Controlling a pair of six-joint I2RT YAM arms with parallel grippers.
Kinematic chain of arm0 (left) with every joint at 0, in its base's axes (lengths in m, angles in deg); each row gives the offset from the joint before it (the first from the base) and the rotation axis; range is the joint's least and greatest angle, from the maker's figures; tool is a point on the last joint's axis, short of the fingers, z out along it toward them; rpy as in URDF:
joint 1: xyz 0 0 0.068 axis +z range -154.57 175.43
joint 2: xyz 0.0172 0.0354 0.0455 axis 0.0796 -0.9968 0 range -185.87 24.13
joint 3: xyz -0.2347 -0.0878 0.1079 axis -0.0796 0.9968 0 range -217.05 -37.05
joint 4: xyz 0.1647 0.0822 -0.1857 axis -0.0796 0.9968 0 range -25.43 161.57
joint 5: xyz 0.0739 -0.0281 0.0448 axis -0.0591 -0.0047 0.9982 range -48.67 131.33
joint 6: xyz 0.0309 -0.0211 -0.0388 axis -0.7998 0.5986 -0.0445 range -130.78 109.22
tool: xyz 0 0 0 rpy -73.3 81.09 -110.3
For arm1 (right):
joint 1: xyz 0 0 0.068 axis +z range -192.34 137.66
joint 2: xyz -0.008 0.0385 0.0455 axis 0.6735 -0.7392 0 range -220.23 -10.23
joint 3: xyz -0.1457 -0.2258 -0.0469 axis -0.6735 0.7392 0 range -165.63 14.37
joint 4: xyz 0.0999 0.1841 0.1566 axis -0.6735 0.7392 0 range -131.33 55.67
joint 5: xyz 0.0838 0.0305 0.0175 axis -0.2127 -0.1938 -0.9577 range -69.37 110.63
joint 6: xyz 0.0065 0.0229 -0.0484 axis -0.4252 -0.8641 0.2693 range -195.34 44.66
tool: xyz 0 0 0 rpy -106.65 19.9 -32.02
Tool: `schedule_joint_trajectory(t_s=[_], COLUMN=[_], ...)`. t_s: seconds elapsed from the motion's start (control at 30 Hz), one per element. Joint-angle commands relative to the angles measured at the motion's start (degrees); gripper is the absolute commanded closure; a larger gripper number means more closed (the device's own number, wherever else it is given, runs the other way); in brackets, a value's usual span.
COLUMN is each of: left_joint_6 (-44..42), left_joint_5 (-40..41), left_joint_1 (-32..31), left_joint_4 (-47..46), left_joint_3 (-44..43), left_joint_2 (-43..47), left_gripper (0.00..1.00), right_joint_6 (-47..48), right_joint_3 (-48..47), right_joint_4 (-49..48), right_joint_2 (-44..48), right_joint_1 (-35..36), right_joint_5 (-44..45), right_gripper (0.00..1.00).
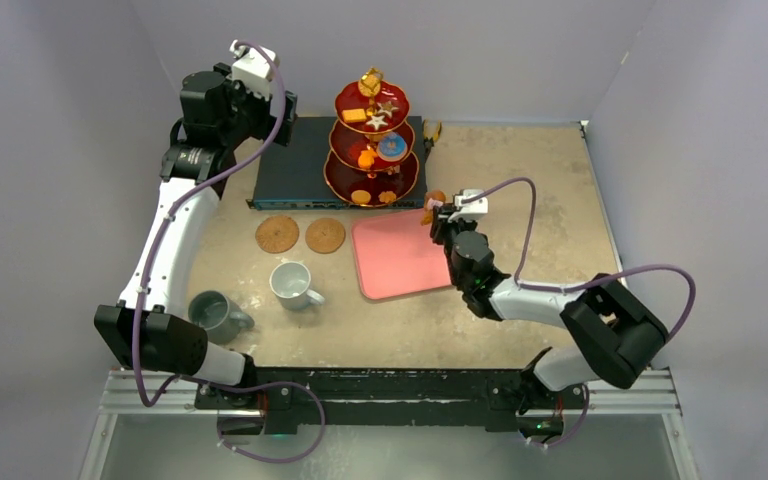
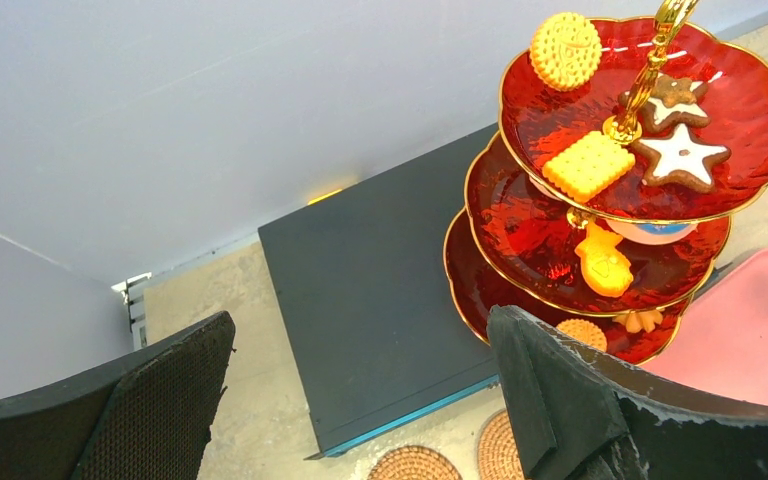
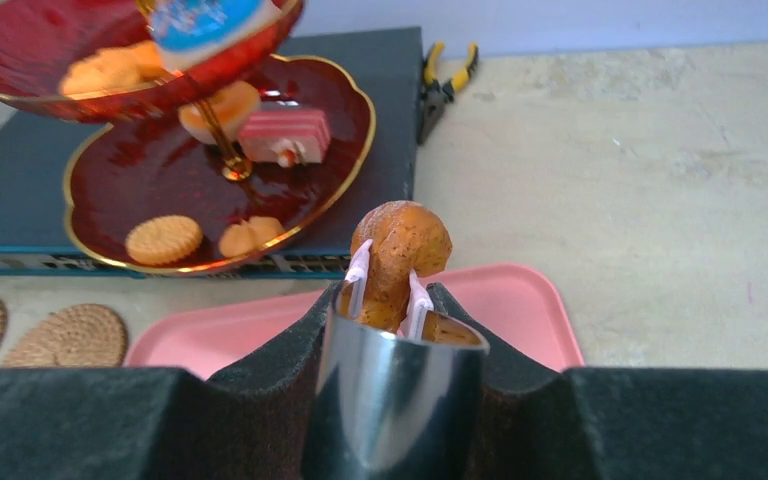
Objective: Serve the afternoon tea
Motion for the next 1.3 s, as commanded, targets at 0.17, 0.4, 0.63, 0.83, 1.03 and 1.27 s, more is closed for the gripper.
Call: schedule_joint_trajectory(t_s=[0.17,0.4,0.63,0.83,1.03,1.27], left_joint_6=[0.5,0.2,0.3,0.3,0.3,0.0], left_joint_5=[0.2,0.7,0.6,0.5,0.9,1.1], left_joint_1=[0.5,0.5,0.5,0.5,0.5,0.5], left_joint_4=[-1.5,-1.4,-1.7,-1.7,-1.8,-1.5], left_joint_3=[0.3,0.2,0.3,0.3,0.3,0.2], left_joint_2=[2.1,2.5,2.5,2.5,2.4,2.2], left_gripper=[0.01,0.01,0.01,0.01,0.01,0.01], right_joint_6=[4.1,5.6,3.8,2.1,1.9,2.0], right_joint_3=[-8.8,-15.2,-19.3,-20.9,-22.7,-22.0], right_joint_4=[-2.3,-4.5,-4.8,-5.9,-8.2,-10.8], right_joint_2=[-0.2,-7.3,-12.5,-15.6,-19.9,-20.8], right_joint_1=[0.3,0.0,-1.8,-3.2,-4.0,-4.5], right_joint_5=[-8.1,-10.9,-13.0,-14.2,-14.3,-14.2], right_gripper=[0.66,0.64,0.62,0.6,0.53,0.46])
